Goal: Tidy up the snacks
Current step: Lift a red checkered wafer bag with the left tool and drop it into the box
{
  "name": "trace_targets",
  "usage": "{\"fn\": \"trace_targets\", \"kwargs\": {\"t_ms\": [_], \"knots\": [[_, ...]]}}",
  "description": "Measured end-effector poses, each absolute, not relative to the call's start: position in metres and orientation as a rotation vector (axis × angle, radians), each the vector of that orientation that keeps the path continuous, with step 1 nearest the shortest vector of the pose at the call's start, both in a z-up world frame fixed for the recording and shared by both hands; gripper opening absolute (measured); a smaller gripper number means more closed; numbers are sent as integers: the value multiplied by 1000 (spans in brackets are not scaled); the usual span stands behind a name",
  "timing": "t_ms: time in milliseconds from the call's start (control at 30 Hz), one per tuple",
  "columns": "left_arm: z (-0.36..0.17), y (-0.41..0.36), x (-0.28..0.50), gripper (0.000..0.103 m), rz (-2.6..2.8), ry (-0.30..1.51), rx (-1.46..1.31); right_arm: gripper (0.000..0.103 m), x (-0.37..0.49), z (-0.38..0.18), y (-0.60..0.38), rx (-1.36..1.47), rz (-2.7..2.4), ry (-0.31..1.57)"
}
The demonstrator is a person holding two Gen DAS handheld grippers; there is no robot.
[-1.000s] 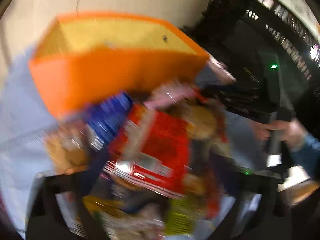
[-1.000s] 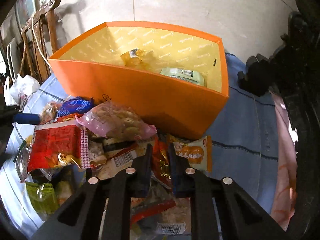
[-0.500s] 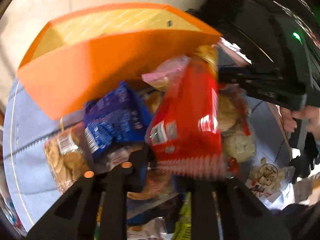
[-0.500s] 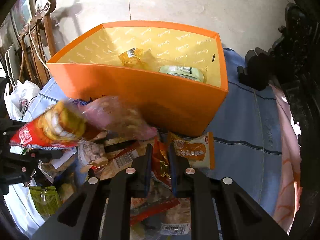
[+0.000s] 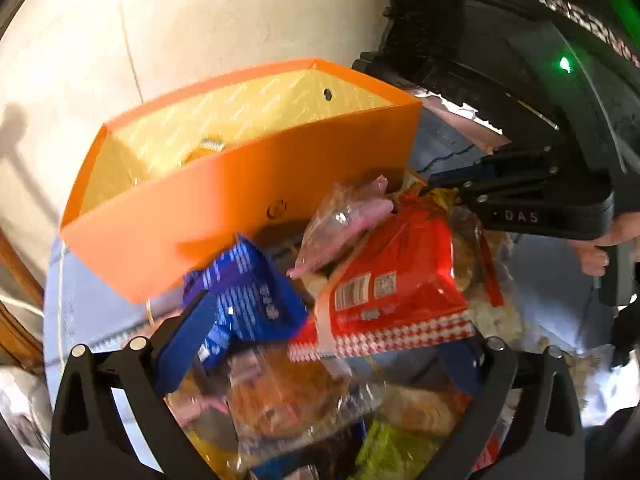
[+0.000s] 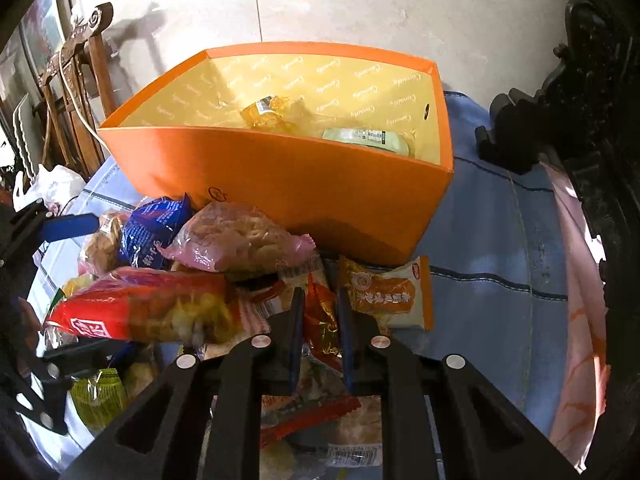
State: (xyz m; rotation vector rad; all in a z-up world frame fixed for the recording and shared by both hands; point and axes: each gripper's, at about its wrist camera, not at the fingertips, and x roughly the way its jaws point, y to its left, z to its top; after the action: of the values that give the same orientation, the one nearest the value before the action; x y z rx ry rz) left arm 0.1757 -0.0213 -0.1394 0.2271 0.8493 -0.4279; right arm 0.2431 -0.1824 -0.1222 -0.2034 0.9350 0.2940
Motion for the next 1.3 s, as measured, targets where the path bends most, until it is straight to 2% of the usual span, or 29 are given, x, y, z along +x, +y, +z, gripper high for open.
{"fn": "trace_targets", "kwargs": {"t_ms": [67, 100, 133, 167, 200, 233, 467, 767, 1100, 1300], "knots": [[-140, -29, 175, 99, -468, 838, 241, 16, 243, -122, -181, -201, 293, 934], [-142, -35, 173, 93, -490, 823, 248, 16, 242, -123, -181, -201, 292, 933], [-143, -41, 173, 63, -516, 815, 265, 16, 242, -123, -181, -199, 291, 932], [-148, -49, 173, 45, -534, 841, 299, 16, 241, -123, -181, -194, 294, 932], [-150, -52, 173, 36, -520, 853, 310, 16, 241, -122, -182, -190, 293, 931], [-151, -53, 174, 33, -523, 852, 296, 16, 240, -122, -184, -180, 295, 931], [-144, -41, 172, 27, -516, 880, 210, 15, 240, -116, -187, -146, 296, 929], [-90, 1, 159, 24, -337, 783, 41, 14, 226, -96, -186, -121, 304, 891], [-47, 33, 151, 24, -295, 705, -52, 13, 194, -33, -179, -150, 335, 735], [-8, 43, 193, 24, -194, 627, -16, 13, 216, 25, -172, -97, 354, 569]]}}
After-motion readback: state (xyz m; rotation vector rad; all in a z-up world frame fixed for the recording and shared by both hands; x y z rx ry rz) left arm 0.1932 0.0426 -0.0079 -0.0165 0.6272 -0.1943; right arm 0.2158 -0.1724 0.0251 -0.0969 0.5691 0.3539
